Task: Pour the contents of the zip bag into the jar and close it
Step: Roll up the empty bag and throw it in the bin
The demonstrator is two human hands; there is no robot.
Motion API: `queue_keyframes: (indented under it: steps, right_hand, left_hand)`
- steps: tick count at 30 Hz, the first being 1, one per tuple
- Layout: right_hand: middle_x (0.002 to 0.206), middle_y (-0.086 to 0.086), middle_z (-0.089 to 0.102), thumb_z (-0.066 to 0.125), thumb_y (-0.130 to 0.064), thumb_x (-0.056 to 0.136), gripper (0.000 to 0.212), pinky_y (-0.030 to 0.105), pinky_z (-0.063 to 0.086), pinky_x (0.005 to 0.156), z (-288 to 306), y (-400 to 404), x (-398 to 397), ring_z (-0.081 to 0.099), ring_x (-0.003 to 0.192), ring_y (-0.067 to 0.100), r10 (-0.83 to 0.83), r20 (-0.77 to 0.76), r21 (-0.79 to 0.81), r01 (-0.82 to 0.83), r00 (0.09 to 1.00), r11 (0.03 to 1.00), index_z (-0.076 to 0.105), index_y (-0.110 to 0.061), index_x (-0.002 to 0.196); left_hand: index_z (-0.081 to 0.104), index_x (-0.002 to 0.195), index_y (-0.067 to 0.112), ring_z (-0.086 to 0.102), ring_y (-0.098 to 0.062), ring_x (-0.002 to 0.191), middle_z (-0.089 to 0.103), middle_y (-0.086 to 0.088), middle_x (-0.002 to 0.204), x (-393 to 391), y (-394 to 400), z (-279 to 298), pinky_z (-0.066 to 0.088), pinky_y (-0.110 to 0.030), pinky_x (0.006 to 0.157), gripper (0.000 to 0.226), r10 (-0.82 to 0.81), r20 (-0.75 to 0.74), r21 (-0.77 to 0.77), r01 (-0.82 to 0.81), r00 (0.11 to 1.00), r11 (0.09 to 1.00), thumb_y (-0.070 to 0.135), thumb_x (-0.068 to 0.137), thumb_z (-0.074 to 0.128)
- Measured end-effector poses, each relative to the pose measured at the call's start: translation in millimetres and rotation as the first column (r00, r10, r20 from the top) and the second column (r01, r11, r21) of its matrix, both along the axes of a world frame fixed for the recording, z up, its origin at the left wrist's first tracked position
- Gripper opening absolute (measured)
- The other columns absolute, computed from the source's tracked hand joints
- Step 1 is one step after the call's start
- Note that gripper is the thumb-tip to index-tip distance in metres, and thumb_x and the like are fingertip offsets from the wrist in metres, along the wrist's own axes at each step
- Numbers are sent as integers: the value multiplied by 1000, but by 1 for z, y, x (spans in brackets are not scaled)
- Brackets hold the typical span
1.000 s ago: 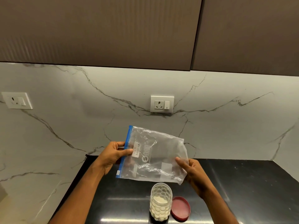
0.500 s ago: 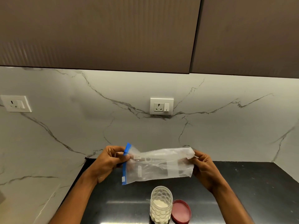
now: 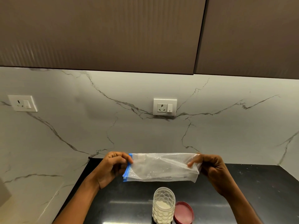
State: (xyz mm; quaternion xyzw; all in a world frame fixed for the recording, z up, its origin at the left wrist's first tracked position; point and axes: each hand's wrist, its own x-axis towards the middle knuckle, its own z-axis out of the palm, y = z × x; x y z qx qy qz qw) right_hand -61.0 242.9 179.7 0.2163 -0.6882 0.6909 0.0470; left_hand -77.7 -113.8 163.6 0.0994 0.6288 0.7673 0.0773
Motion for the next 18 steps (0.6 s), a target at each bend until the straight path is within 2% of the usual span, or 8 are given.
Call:
queue_keyframes:
  steps: [3,6,9,11,12,14,15,18]
  right_hand:
    - [101,8,72,33,33,84,59,34,59,81,5,0,4,66,104,29,46,-68,142,-36,997,989,79,-5,79]
    - [105,-4,71,40,33,82,60,26,55,87,7,3,5,65,107,17,99,-100,309,-64,990,949,81,-11,85]
    - [114,-6,70,41,28,83,57,27,52,94,9,15,8,63,113,16,154,61,411,-166,986,897,81,-14,89]
    - [118,-5,70,47,11,87,41,31,51,98,15,24,11,63,115,15,144,173,414,-205,974,887,79,-13,97]
    - [119,-4,70,53,-5,88,30,34,52,98,18,25,11,64,115,14,116,188,388,-182,975,903,76,-15,104]
    - [121,-6,70,64,-38,85,37,36,53,99,24,17,5,65,113,10,39,164,391,-101,986,915,68,-24,119]
    - [122,-8,69,66,-46,85,43,35,52,99,26,7,0,64,113,7,21,140,444,-82,990,893,63,-28,125]
    - [125,-4,67,68,-41,88,53,32,52,100,27,-39,-14,65,111,6,127,199,572,-220,972,790,52,-27,136]
  left_hand:
    - [71,83,-2,60,-22,66,64,-17,79,0,5,-3,51,-27,57,39,14,27,-5,-13,1000,1000,31,64,79]
    - [71,89,3,72,-33,90,71,-17,99,1,11,-2,63,-37,68,34,58,19,-57,-57,998,997,15,62,88]
    - [67,95,2,71,-36,99,71,-13,108,2,8,5,63,-41,73,33,78,-67,-87,-83,995,993,5,67,86]
    - [63,96,-1,72,-36,97,69,-13,109,2,6,16,63,-43,76,27,58,-145,-195,-87,988,977,-3,75,80]
    - [62,95,-1,72,-37,96,68,-12,110,1,5,21,63,-45,78,21,33,-177,-252,-77,984,965,-7,79,75]
    - [63,92,2,72,-37,96,69,-11,110,-3,8,34,62,-47,81,18,-44,-219,-364,-40,975,931,-10,82,71]
    - [63,92,4,72,-35,96,69,-11,110,-6,11,41,62,-47,82,18,-95,-234,-424,-14,967,905,-9,83,71]
    - [59,99,10,71,-30,100,66,-11,114,-17,28,57,62,-43,83,26,-257,-246,-570,75,935,818,-4,83,74]
